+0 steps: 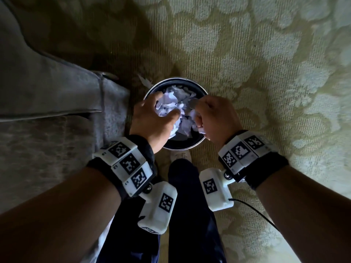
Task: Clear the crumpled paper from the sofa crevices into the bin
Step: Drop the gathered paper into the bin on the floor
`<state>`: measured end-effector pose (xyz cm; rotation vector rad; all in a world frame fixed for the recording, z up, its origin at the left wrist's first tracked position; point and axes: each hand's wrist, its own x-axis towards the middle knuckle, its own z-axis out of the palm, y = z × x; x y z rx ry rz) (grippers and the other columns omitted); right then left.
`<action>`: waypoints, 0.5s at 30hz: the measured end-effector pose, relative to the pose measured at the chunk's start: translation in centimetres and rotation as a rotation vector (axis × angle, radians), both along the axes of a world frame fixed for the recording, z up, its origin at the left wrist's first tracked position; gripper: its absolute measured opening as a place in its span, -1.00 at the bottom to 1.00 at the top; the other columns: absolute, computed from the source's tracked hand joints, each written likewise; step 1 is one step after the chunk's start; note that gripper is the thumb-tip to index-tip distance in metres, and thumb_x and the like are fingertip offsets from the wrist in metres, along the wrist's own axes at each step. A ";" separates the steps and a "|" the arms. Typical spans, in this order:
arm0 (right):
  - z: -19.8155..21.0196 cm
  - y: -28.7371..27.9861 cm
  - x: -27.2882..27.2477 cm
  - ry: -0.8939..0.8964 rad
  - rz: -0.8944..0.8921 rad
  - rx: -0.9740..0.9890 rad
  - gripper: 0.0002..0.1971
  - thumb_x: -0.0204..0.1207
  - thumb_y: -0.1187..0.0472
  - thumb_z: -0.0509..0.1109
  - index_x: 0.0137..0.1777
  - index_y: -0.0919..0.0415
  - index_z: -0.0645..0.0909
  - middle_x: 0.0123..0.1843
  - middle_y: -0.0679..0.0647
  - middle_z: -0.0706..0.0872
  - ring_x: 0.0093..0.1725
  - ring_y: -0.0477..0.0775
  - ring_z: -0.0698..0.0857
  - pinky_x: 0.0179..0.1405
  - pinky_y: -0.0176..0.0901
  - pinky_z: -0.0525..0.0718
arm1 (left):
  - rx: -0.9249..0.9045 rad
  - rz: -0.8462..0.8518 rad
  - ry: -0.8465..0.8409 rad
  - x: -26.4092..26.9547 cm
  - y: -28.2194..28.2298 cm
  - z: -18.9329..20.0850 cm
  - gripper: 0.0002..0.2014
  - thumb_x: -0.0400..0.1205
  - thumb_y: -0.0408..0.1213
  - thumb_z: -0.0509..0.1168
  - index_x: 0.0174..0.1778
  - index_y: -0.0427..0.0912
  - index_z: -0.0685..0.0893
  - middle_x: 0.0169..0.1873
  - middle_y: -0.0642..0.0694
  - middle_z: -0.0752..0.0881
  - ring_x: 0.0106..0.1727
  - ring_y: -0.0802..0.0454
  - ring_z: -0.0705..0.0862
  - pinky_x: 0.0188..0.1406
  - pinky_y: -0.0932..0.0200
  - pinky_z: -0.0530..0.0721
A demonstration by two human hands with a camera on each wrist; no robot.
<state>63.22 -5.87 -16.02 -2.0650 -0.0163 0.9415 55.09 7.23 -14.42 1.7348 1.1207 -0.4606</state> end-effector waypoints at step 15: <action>0.4 2.2 -0.9 0.156 -0.131 0.176 -0.74 0.31 0.08 0.29 -0.58 0.06 0.45 -0.61 -0.08 0.53 -0.47 0.02 0.48 -0.29 -0.11 0.45 | -0.015 0.058 -0.113 -1.8 1.9 1.2 -0.82 0.72 -0.13 0.30 0.17 0.17 0.74 0.27 0.20 0.72 0.14 0.28 0.59 -0.07 0.64 0.39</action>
